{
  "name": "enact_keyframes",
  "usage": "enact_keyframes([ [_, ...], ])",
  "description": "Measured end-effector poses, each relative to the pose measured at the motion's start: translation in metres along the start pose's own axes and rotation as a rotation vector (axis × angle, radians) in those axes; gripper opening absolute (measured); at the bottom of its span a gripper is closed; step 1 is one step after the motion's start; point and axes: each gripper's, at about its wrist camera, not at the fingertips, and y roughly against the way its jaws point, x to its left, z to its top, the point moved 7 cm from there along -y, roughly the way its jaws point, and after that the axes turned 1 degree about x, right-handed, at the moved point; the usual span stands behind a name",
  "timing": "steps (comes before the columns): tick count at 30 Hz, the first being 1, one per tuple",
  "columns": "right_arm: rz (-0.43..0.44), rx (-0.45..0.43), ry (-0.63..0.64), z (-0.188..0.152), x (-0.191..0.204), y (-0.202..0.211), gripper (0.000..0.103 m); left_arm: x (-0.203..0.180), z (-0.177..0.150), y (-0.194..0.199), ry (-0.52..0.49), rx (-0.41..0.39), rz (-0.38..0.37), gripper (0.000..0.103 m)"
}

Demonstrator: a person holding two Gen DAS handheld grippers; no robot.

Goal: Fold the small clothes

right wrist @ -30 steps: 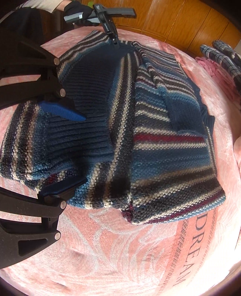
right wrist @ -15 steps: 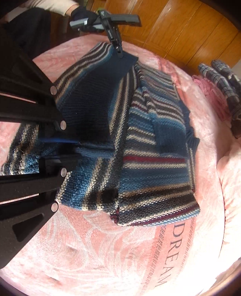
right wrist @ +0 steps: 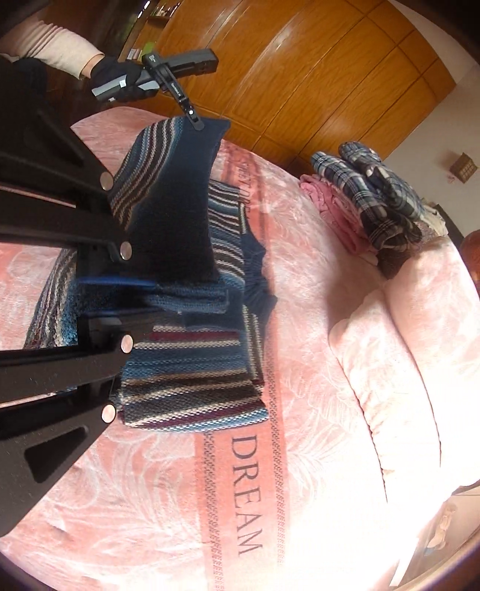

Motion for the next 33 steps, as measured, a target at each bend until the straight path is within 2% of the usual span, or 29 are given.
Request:
enact_keyframes([
  [8,-0.075,-0.023,-0.015,0.076,-0.008,-0.048,0.009,0.016,0.048,-0.052,0.021,-0.033,0.053,0.008],
  [13,-0.112,-0.014,-0.039,0.099,-0.025,-0.086,0.009,0.034,0.057,-0.098,0.059,-0.009,0.094,0.008],
  [18,-0.160,0.040,-0.076,0.096,-0.050,-0.132,0.009,0.052,0.043,-0.145,0.091,0.056,0.130,0.008],
  [23,-0.185,0.066,-0.107,0.088,-0.071,-0.158,0.009,0.067,0.027,-0.172,0.104,0.100,0.165,0.011],
  [26,-0.215,0.084,-0.113,0.083,-0.078,-0.169,0.011,0.075,0.022,-0.178,0.129,0.112,0.176,0.018],
  [28,-0.261,0.101,-0.107,0.080,-0.083,-0.173,0.023,0.079,0.022,-0.177,0.152,0.111,0.175,0.023],
  [29,-0.283,0.105,-0.100,0.079,-0.084,-0.172,0.024,0.080,0.022,-0.174,0.159,0.113,0.179,0.024],
  [30,-0.293,0.101,-0.092,0.078,-0.085,-0.169,0.024,0.081,0.022,-0.171,0.158,0.116,0.191,0.028],
  [33,-0.294,0.080,-0.093,0.075,-0.088,-0.150,0.029,0.083,0.025,-0.153,0.131,0.107,0.221,0.029],
])
